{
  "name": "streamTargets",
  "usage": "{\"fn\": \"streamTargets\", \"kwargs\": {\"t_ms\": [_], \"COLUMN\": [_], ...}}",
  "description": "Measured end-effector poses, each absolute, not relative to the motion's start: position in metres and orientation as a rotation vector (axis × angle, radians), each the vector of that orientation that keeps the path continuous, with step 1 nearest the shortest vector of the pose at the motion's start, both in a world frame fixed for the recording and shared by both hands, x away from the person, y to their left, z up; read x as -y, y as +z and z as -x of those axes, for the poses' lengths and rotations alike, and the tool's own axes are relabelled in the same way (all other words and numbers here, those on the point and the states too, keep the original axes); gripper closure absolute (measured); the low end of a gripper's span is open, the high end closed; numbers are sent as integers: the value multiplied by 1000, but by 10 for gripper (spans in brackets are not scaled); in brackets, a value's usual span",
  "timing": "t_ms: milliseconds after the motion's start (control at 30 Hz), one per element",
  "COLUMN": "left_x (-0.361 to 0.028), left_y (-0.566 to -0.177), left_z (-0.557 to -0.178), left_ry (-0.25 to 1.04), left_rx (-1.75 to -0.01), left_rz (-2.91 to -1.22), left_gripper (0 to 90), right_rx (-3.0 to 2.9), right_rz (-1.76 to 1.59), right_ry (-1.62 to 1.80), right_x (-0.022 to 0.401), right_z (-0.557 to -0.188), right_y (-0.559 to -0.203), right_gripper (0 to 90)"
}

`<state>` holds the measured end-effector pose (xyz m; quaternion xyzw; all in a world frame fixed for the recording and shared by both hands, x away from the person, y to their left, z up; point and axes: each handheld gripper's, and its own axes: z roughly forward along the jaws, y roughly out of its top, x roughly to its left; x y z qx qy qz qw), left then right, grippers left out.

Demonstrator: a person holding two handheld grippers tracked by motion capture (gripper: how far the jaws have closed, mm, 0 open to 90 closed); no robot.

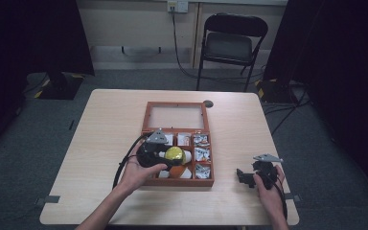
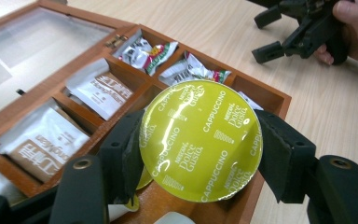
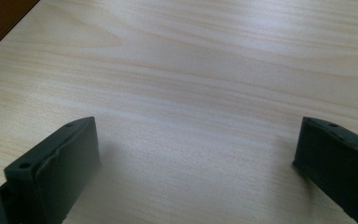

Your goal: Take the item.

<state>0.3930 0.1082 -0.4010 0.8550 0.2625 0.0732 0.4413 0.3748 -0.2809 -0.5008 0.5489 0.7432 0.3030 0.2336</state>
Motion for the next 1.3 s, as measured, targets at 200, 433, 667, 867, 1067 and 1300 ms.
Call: {"fn": "streamTargets", "kwargs": {"t_ms": [200,433,667,867,1067,1300], "left_x": [-116,-126,-137,-145,-154,-163], "left_y": [-396,-389,-385,-383,-381,-379], "left_z": [-393,-394,-395,-395,-395,-396], "left_ry": [199,208,219,224,231,235], "left_rx": [-658,-675,-697,-708,-726,-750], "left_rz": [-2096,-2060,-2043,-2033,-2018,-2002], "left_gripper": [378,378,378,379,378,378], "right_rx": [-2041,-2041,-2041,-2041,-2041,-2041], "right_rz": [-1508,-1507,-1507,-1508,-1507,-1507], "right_ry": [831,831,831,831,831,832], "right_x": [281,281,281,281,281,281], "right_z": [-375,-375,-375,-375,-375,-375], "right_y": [-501,-501,-501,-501,-501,-501], "right_gripper": [0,0,0,0,0,0]}}
